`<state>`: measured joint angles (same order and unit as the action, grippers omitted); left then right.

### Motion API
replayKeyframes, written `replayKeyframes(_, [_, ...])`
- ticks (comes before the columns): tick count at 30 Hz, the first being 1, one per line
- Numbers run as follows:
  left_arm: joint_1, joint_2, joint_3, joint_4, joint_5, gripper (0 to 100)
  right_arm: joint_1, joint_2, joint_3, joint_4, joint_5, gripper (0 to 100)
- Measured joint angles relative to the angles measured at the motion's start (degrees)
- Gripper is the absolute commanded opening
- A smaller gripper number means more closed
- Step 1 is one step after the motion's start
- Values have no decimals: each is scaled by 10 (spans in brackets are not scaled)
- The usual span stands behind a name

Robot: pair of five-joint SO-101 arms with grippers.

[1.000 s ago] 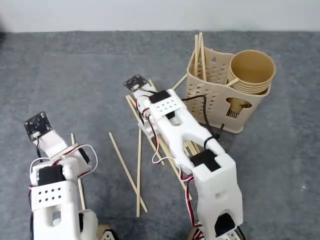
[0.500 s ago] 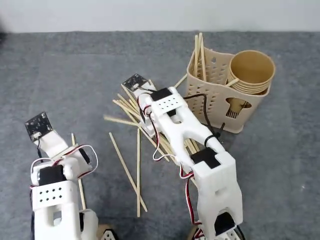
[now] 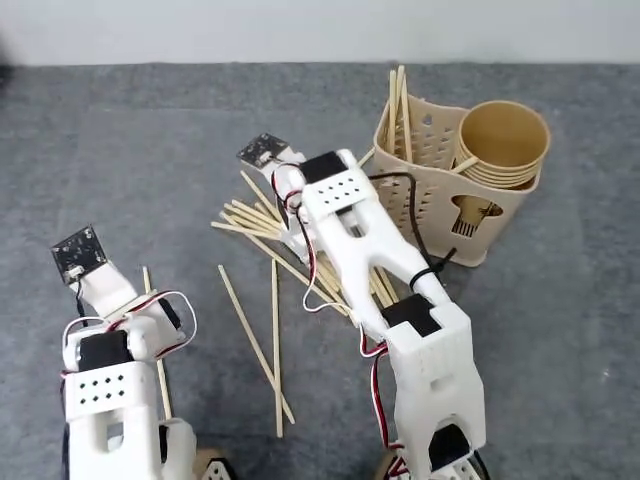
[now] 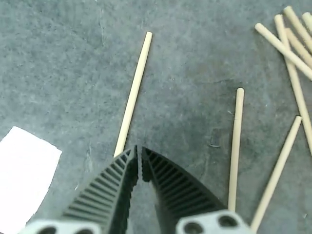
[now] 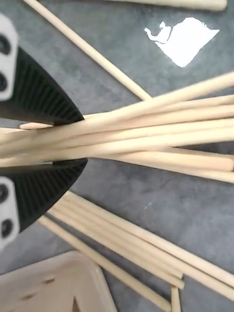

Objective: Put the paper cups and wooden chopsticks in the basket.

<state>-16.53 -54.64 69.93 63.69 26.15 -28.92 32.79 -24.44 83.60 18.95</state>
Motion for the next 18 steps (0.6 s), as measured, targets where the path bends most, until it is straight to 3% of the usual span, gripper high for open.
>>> replayKeyframes(13, [0,0,0,0,0,13,25,0,-162,158,12,8])
replayKeyframes(18, [0,0,0,0,0,13,43,0,-185,167,19,8])
